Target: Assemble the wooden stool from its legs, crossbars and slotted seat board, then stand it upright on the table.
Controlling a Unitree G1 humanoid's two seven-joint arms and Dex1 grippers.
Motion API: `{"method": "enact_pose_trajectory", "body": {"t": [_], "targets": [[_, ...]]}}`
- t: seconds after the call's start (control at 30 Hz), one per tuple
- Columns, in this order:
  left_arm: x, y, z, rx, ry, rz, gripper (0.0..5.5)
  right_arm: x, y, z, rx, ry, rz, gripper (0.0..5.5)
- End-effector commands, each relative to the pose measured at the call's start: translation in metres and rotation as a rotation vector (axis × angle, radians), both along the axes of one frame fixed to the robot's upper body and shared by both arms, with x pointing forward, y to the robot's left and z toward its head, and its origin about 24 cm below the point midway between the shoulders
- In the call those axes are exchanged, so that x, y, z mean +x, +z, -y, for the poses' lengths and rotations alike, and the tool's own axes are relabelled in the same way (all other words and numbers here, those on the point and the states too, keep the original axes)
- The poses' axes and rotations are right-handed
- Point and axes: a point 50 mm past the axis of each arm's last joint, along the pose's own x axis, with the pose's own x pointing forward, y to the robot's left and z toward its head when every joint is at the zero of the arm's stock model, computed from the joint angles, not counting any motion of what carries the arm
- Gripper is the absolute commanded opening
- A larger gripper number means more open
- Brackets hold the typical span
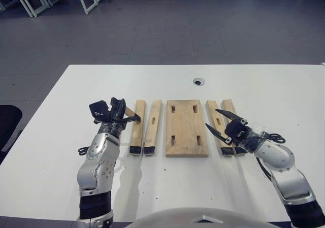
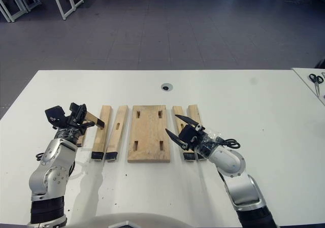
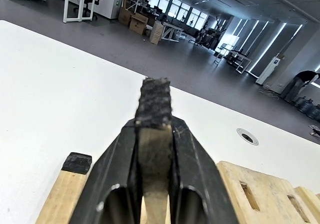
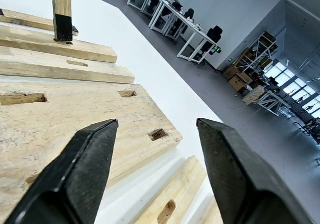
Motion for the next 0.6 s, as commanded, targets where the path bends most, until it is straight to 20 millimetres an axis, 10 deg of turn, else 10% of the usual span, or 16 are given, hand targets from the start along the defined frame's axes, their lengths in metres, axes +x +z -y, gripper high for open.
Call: {"method": "enact_pose_trajectory", "body": {"t": [0.03, 0.4, 0.6], "targets": [[-0.001, -0.006, 0.000, 0.006, 0.018, -0.011, 0.43, 0.000, -0.001, 0.000, -0.015, -0.002, -0.005, 2.90], [-0.001, -0.022, 0.013, 0.330, -0.074, -0.293, 0.43, 0.001, 0.000, -0.001, -0.017, -0.006, 0.011, 2.90], [-0.006, -0.037, 0.003, 0.233, 0.009, -0.397, 0.43, 0.003, 0.001, -0.003, -0.019, -0.004, 0.023, 2.90]]}}
